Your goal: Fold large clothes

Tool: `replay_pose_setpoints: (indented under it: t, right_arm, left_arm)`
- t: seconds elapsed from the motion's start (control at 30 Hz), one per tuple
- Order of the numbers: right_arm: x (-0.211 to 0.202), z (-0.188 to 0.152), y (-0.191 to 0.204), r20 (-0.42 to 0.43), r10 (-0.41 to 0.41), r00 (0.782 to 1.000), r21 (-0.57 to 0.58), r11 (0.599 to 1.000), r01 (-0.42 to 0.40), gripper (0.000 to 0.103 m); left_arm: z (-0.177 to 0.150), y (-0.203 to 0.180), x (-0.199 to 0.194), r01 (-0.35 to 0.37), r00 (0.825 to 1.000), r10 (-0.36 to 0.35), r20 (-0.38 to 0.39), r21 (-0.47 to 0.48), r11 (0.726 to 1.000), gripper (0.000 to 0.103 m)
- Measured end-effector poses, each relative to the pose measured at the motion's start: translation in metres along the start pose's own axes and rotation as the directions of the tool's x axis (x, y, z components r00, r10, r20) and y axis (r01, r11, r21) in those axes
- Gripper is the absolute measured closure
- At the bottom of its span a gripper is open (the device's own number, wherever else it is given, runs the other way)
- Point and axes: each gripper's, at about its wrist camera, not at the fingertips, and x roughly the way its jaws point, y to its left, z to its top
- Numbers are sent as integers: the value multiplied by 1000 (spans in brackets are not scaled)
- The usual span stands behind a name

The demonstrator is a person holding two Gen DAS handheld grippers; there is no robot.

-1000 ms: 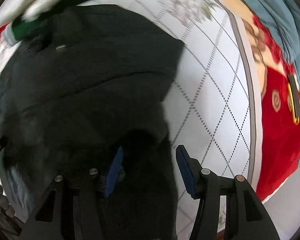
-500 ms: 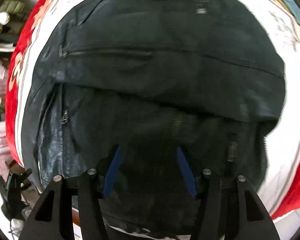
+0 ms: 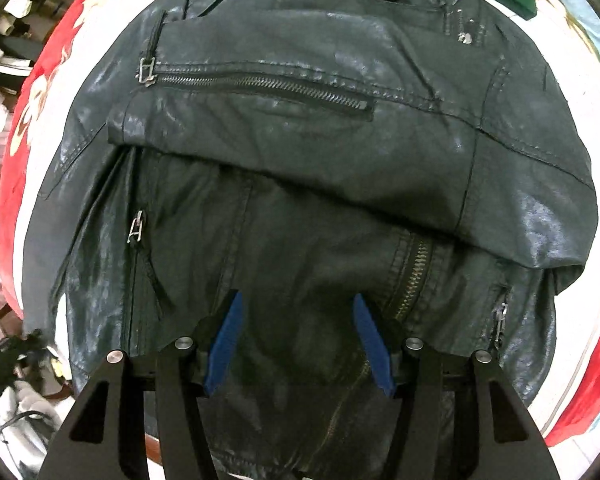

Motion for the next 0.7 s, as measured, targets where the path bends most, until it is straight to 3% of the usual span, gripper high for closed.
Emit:
replay_pose_setpoints:
  t: [0.07, 0.13, 0.2, 0.27, 0.37, 0.47, 0.53, 0.63, 0.7]
  right_arm:
    - [-5, -3, 0, 32, -51, 998, -10, 999, 52, 41]
    - [-12, -4, 2, 86, -91, 992, -15, 996, 92, 27]
    - [-20, -1, 5, 148, -137, 979, -13, 990, 140, 24]
    - [-25, 2, 5, 169, -134, 976, -10, 990, 138, 24]
    - [-34, 8, -10, 188, -115, 975, 39, 993, 110, 24]
    - [-54, 14, -47, 188, -106, 977, 110, 990, 86, 24]
    - [-60, 14, -73, 179, -99, 979, 170, 983, 68, 24]
    - [-66, 9, -117, 164, -111, 980, 265, 962, 65, 24]
    - [-66, -1, -145, 156, -122, 980, 324, 944, 66, 24]
  left_arm:
    - [-1, -17, -23, -39, 997, 27, 78, 147, 988, 97]
    - [-4, -43, -42, -69, 988, 29, 150, 269, 961, 98]
    - [-11, -74, -62, -97, 976, 10, 215, 397, 913, 98]
    - [-23, -101, -83, -96, 964, -45, 262, 499, 861, 98]
    - [-48, -153, -108, -43, 952, -159, 261, 629, 776, 99]
    - [-90, -213, -124, 34, 939, -281, 201, 755, 655, 99]
    - [-128, -247, -132, 83, 930, -342, 136, 826, 557, 99]
    - [-196, -292, -140, 177, 913, -408, 2, 898, 402, 99]
    - [-250, -316, -141, 238, 899, -426, -101, 929, 283, 99]
